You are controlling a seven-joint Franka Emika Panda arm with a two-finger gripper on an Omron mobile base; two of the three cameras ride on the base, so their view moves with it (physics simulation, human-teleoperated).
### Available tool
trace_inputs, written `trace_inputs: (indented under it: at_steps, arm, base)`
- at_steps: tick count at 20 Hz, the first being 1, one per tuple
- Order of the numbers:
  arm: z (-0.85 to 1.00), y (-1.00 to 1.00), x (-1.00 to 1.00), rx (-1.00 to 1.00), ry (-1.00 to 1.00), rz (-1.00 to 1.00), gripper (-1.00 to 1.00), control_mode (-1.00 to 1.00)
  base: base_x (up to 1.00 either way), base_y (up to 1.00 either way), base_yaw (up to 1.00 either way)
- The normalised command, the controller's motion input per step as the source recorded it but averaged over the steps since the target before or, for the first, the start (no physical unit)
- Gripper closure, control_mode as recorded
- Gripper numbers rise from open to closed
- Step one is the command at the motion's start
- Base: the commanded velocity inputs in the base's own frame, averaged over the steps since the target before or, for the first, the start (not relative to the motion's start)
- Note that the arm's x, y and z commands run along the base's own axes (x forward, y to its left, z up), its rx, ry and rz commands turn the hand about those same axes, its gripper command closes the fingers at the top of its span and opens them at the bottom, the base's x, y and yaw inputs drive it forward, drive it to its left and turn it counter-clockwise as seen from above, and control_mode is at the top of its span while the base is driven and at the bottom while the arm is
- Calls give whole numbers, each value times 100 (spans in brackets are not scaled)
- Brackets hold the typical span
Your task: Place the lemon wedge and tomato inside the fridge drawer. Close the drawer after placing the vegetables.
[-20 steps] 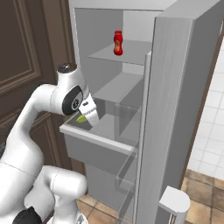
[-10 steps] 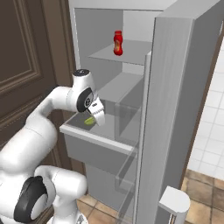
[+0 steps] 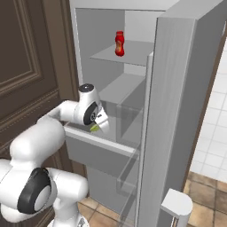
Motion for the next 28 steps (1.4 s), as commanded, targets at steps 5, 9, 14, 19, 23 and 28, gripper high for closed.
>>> trace_inputs:
  at_steps: [5, 9, 14, 19, 23, 28]
  arm:
    - [-16, 0, 43, 0, 0, 0, 100, -100]
    - [-19, 0, 43, 0, 0, 0, 100, -100]
    - [-35, 0, 24, 0, 3, 0, 100, -100]
    - [-47, 0, 8, 0, 5, 2, 100, -100]
    - [-44, 0, 0, 0, 4, 9, 100, -100]
    - [-31, 1, -16, 0, 1, 10, 100, -100]
  base:
    - [0, 0, 0]
    - [0, 0, 0]
    - [0, 0, 0]
    - [0, 0, 0]
    - [0, 0, 0]
    - [0, 0, 0]
